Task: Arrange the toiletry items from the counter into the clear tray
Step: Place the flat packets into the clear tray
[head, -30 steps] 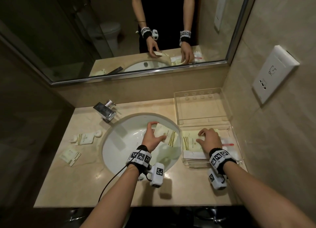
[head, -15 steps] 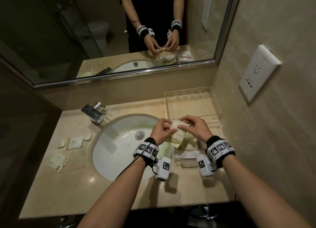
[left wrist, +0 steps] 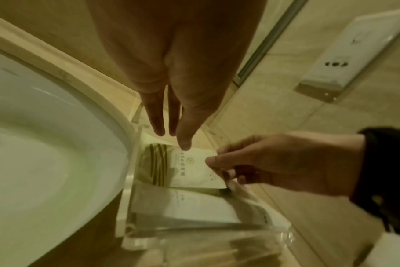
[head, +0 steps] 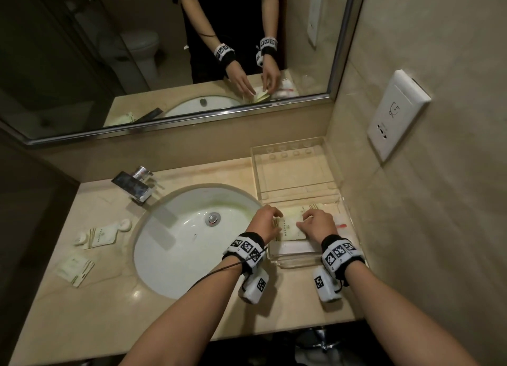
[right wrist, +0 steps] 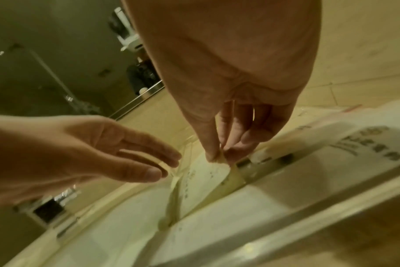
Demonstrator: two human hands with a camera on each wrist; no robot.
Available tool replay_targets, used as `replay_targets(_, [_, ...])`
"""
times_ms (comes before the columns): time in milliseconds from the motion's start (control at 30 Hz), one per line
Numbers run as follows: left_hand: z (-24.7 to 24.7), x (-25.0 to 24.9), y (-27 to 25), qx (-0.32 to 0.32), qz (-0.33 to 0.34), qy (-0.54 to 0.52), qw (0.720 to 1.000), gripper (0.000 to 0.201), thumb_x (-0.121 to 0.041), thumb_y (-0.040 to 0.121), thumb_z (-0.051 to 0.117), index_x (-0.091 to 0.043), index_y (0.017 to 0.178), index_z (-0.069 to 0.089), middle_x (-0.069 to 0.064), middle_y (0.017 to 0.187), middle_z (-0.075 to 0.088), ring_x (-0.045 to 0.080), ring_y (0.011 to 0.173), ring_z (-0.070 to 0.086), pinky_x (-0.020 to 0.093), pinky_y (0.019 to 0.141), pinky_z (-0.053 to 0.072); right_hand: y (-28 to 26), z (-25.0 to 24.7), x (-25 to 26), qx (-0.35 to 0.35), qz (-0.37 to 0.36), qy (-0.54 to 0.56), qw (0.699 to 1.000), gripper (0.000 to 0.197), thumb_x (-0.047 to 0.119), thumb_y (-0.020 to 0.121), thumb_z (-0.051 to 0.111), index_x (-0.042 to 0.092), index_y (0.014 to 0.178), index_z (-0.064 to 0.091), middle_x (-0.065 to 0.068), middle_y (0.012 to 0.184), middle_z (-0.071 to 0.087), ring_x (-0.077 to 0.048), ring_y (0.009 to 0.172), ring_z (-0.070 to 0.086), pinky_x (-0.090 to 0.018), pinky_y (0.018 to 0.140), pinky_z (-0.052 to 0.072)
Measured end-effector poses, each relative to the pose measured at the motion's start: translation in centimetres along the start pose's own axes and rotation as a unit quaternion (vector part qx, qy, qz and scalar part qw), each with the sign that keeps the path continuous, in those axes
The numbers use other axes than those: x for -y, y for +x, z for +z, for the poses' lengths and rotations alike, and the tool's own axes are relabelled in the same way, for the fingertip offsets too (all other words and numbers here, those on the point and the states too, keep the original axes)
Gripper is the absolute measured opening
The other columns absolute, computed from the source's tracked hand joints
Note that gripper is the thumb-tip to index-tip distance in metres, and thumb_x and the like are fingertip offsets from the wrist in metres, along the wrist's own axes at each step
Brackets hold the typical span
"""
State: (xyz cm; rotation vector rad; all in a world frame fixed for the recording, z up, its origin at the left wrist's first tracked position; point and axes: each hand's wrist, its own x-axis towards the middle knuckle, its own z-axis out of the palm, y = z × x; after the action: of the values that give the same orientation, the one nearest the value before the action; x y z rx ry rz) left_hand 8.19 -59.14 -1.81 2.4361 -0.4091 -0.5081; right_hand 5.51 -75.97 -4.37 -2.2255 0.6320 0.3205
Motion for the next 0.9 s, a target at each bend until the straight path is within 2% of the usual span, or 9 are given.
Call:
replay_targets(100, [0.9,0.1,0.2,0.013,0.024,0.05,0.998,0.048,-0.002,0.08,0.069,-0.009,0.125,0.056,0.009,0.131,0.052,0.025,0.124,0.047,0.03,0.107,0.035,0.1,0.3,-0.3,-0.009,-0.004,-0.029,1.0,0.023,0.021,0.076,0.078,0.016,0.094,0.064,-0.008,0.097,0.071,-0.027,0.092,0.066,-0.034,0.083,0.055])
replay_targets(200, [1.6,0.0,0.4,0.024,0.035,0.074,0.996,0.057,0.004,0.079,0.065,-0.008,0.133,0.051,0.01,0.136,0.051,0.026,0.127,0.046,0.03,0.109,0.034,0.2,0.4,-0.7,-0.012,-0.029,-0.044,0.999,0.036,0.022,0.075,0.079,0.018,0.104,0.059,-0.007,0.096,0.068,-0.027,0.089,0.065,-0.035,0.081,0.054])
replay_targets(300, [2.1,0.0,0.5,0.031,0.034,0.091,0.995,0.056,0.005,0.079,0.062,-0.007,0.132,0.052,0.012,0.133,0.053,0.027,0.125,0.048,0.031,0.107,0.037,0.1,0.6,-0.9,-0.01,-0.069,-0.044,0.997,0.034,0.015,0.078,0.077,0.014,0.11,0.065,-0.004,0.093,0.061,-0.022,0.087,0.061,-0.033,0.083,0.052])
replay_targets(433, [2.8,0.5,0.4,0.013,0.034,0.095,0.995,0.052,0.002,0.079,0.065,-0.008,0.128,0.055,0.011,0.127,0.055,0.028,0.119,0.051,0.034,0.101,0.043,0.3,0.8,-0.9,-0.01,-0.1,-0.035,0.994,0.027,0.004,0.078,0.074,0.011,0.104,0.069,-0.007,0.088,0.064,-0.02,0.079,0.06,-0.034,0.083,0.053])
replay_targets(500, [3.0,0.7,0.3,0.005,0.031,0.095,0.995,0.05,0.001,0.078,0.066,-0.009,0.126,0.056,0.01,0.125,0.055,0.028,0.117,0.051,0.035,0.098,0.044,0.4,0.9,-0.9,-0.003,-0.106,-0.037,0.994,0.027,0.002,0.078,0.072,0.01,0.104,0.07,-0.008,0.088,0.065,-0.019,0.078,0.059,-0.031,0.081,0.052])
replay_targets(600, [3.2,0.9,0.4,-0.001,0.024,0.087,0.996,0.049,0.0,0.077,0.068,-0.008,0.124,0.056,0.01,0.124,0.055,0.028,0.117,0.049,0.033,0.098,0.043,0.5,1.0,-1.0,0.0,-0.106,-0.04,0.994,0.026,0.004,0.079,0.073,0.011,0.104,0.07,-0.01,0.09,0.065,-0.021,0.08,0.06,-0.028,0.079,0.05])
replay_targets(767, [3.1,1.1,0.6,0.01,0.015,0.092,0.996,0.049,-0.004,0.077,0.072,-0.009,0.123,0.056,0.01,0.123,0.055,0.027,0.118,0.047,0.032,0.097,0.041,0.5,1.1,-1.2,0.004,-0.109,-0.062,0.992,0.028,0.009,0.083,0.072,0.011,0.111,0.069,-0.007,0.1,0.058,-0.019,0.085,0.057,-0.031,0.084,0.051])
replay_targets(900, [3.1,1.1,0.3,-0.006,0.031,0.102,0.994,0.05,-0.003,0.077,0.069,-0.011,0.125,0.054,0.008,0.127,0.053,0.028,0.119,0.045,0.034,0.095,0.043,0.2,0.7,-1.6,-0.042,-0.121,-0.047,0.991,0.029,0.015,0.085,0.071,0.013,0.113,0.066,-0.006,0.111,0.056,-0.018,0.092,0.059,-0.031,0.087,0.051])
